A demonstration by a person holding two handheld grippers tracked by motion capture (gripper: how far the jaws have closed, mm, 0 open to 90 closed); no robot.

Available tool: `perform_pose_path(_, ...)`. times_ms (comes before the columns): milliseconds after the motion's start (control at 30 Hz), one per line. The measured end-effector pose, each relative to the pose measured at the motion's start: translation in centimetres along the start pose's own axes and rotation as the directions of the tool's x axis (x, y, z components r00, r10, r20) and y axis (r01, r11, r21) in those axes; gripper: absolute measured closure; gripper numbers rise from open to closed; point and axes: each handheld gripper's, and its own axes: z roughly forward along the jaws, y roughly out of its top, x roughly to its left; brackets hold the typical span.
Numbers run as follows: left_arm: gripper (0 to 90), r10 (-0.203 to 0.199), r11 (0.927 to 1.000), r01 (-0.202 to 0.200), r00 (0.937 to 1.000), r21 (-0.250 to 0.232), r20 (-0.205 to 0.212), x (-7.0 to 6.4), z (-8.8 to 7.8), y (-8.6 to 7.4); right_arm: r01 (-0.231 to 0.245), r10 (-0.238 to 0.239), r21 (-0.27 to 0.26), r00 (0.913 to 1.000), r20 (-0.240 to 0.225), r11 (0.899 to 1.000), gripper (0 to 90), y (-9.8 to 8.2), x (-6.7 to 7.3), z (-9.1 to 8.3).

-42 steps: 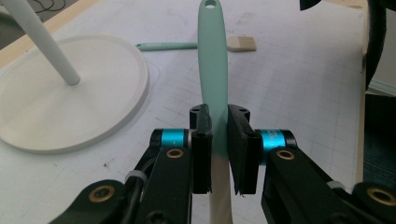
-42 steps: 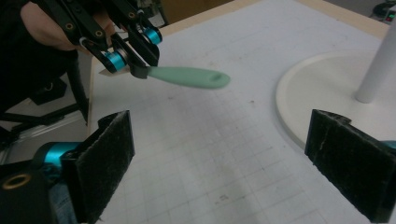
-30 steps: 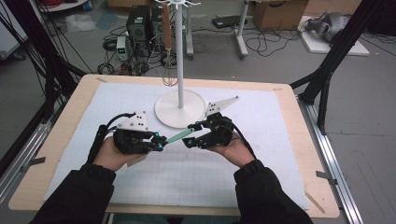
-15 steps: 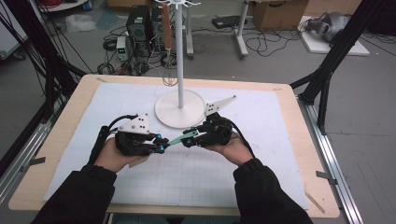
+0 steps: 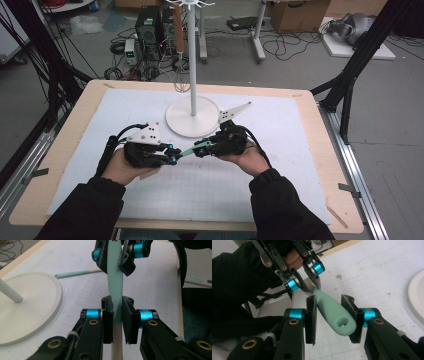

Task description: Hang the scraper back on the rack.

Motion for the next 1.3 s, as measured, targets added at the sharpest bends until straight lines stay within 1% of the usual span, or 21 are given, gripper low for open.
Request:
perform_pose_path(233,79.7,0.006,1.0,-0.006,1.0,0.003,-0.007,0.0,0.2,-0.1,-0.022,0.021,-0.012,0.9992,-0.033,1.0,70.9,0.0,-0.2,-0.1)
perform_pose_path(333,79.6,0.004,1.0,-0.004,0.9999,0.005,-0.009,0.1,0.2,-0.1,-0.036,0.034,-0.025,0.9976,-0.06,0.999,75.4,0.0,-0.3,-0.1)
perform_pose_path(400,80.2,-0.003,1.0,0.003,1.0,-0.006,-0.007,0.2,0.3,-0.2,-0.04,0.038,-0.035,0.9974,-0.06,0.999,79.2,0.1,-0.2,-0.1)
perform_pose_path(433,84.0,-0.009,0.9999,0.009,1.0,-0.013,-0.001,0.3,0.4,-0.3,-0.03,0.028,-0.032,0.9981,-0.055,0.999,81.9,0.1,-0.1,-0.1)
perform_pose_path(467,84.1,-0.013,0.9998,0.013,0.9999,-0.015,-0.003,0.3,0.5,-0.4,-0.019,0.018,-0.033,0.999,-0.041,0.999,82.0,0.2,0.0,-0.1)
perform_pose_path(500,84.0,-0.015,0.9998,0.015,0.9999,-0.013,0.004,0.4,0.6,-0.5,-0.015,0.014,-0.028,0.9995,-0.029,0.999,82.2,0.3,0.2,-0.1)
perform_pose_path(600,83.8,-0.02,0.9998,0.02,0.9998,-0.001,0.004,0.4,0.9,-0.7,0.028,-0.028,0.0,0.9996,0.0,1.0,82.4,0.5,0.5,0.1)
perform_pose_path(633,83.5,-0.029,0.9996,0.029,0.9994,0.0,0.019,0.4,1.0,-0.8,0.041,-0.041,0.006,0.9991,0.007,0.999,82.3,0.6,0.7,0.2)
perform_pose_path(667,82.7,-0.031,0.9995,0.031,0.9993,0.003,0.021,0.4,1.0,-0.8,0.047,-0.047,0.014,0.9989,0.009,0.999,82.3,0.6,0.9,0.2)
perform_pose_path(700,79.6,-0.034,0.9994,0.034,0.9993,0.009,0.017,0.5,1.1,-0.8,0.052,-0.052,0.013,0.9986,0.01,0.999,82.3,0.7,0.9,0.2)
perform_pose_path(733,75.7,-0.042,0.999,0.042,0.9988,0.019,0.026,0.5,1.1,-0.8,0.064,-0.064,0.012,0.9979,0.009,0.998,82.4,0.8,1.0,0.2)
perform_pose_path(800,73.1,-0.043,0.9985,0.042,0.9986,0.036,0.031,0.6,1.4,-0.9,0.085,-0.086,0.019,0.996,0.024,0.996,82.3,1.1,1.4,0.1)
perform_pose_path(867,72.9,-0.047,0.9981,0.046,0.9982,0.042,0.037,0.6,1.4,-1.0,0.097,-0.098,0.015,0.9951,0.015,0.995,82.3,1.4,1.7,0.1)
perform_pose_path(933,72.4,-0.052,0.9977,0.05,0.9976,0.044,0.045,0.5,1.5,-1.0,0.119,-0.119,0.028,0.9926,0.024,0.993,82.3,1.6,2.0,0.1)
perform_pose_path(1000,73.5,-0.048,0.998,0.046,0.9973,0.043,0.056,0.5,1.6,-1.0,0.126,-0.127,0.038,0.9914,0.029,0.991,82.3,1.8,2.1,0.1)
perform_pose_path(1067,77.9,-0.047,0.9981,0.045,0.9973,0.042,0.056,0.4,1.5,-1.0,0.138,-0.138,0.031,0.9901,0.022,0.99,82.2,2.0,2.3,0.1)
perform_pose_path(1100,80.3,-0.047,0.9983,0.044,0.9969,0.039,0.063,0.4,1.4,-1.0,0.139,-0.14,0.027,0.99,0.019,0.99,82.2,2.1,2.4,0.1)
perform_pose_path(1167,81.3,-0.043,0.9985,0.04,0.997,0.036,0.064,0.3,1.4,-0.9,0.155,-0.155,0.025,0.9877,0.019,0.988,82.1,2.3,2.6,0.1)
perform_pose_path(1200,81.9,-0.039,0.9987,0.037,0.9972,0.035,0.065,0.3,1.4,-0.9,0.147,-0.148,0.023,0.9888,0.019,0.989,82.0,2.4,2.7,0.1)
perform_pose_path(1233,82.5,-0.036,0.9989,0.034,0.9972,0.031,0.066,0.2,1.4,-0.8,0.151,-0.151,0.023,0.9884,0.016,0.988,81.9,2.4,2.6,0.1)
perform_pose_path(1300,83.6,-0.036,0.9991,0.034,0.997,0.023,0.068,0.1,1.3,-0.8,0.136,-0.136,0.002,0.9907,0.01,0.991,80.7,2.4,2.6,0.1)
